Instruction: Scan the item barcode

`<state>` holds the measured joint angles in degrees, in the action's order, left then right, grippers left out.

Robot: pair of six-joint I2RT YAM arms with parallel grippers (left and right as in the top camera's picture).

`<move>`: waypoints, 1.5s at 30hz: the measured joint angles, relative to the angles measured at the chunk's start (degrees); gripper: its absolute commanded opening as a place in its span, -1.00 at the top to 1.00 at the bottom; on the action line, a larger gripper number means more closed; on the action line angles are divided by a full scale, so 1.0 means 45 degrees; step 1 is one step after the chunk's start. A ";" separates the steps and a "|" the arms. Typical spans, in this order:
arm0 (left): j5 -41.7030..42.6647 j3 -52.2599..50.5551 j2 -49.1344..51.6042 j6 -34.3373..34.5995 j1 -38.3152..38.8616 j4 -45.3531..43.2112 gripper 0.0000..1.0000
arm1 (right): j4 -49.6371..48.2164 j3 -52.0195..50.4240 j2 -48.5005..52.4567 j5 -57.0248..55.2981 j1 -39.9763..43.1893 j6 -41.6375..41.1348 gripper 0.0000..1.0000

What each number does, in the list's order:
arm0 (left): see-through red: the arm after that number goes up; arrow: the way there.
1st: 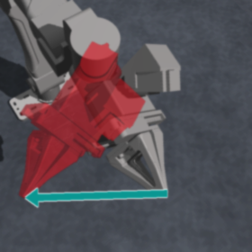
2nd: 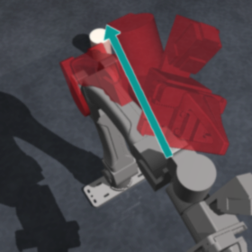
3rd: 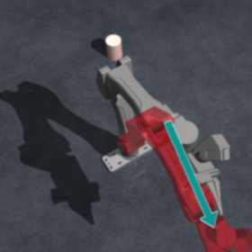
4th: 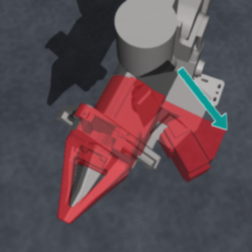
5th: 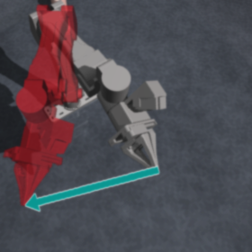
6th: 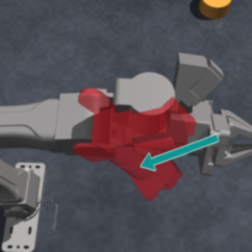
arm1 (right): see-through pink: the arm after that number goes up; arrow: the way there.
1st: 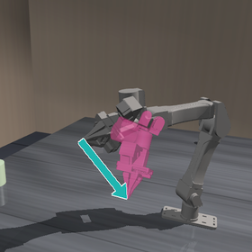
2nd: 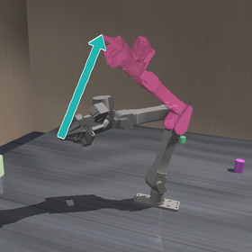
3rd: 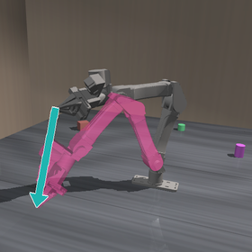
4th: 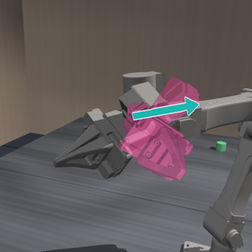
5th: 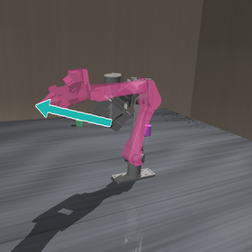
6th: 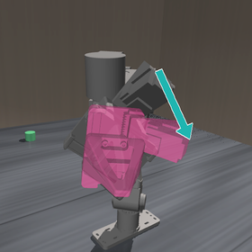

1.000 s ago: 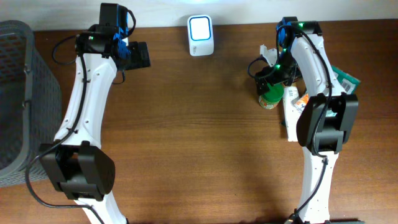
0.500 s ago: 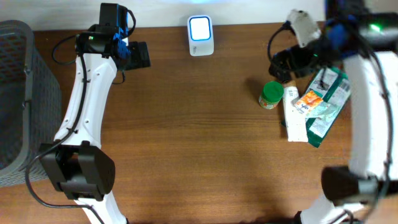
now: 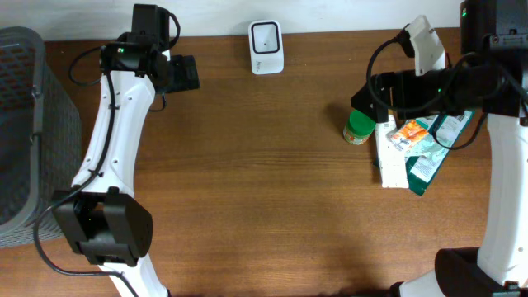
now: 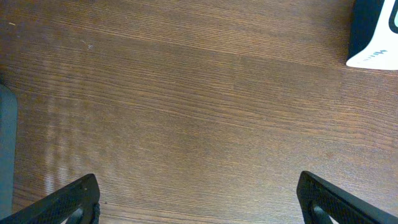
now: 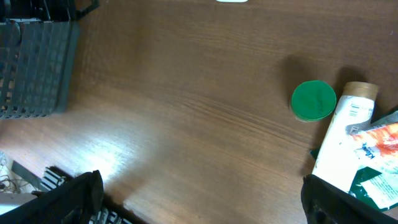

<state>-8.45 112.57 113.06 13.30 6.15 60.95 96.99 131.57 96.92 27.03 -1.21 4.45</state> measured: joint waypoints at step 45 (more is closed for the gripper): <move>-0.0039 -0.0010 0.0000 0.0000 0.0000 -0.0005 -0.98 | -2.3984 -2.8866 -1.9739 -0.4333 0.0019 0.0005 -0.96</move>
<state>-8.62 112.53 113.06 13.30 6.15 60.93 -10.94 1.67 8.10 7.53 -1.13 4.47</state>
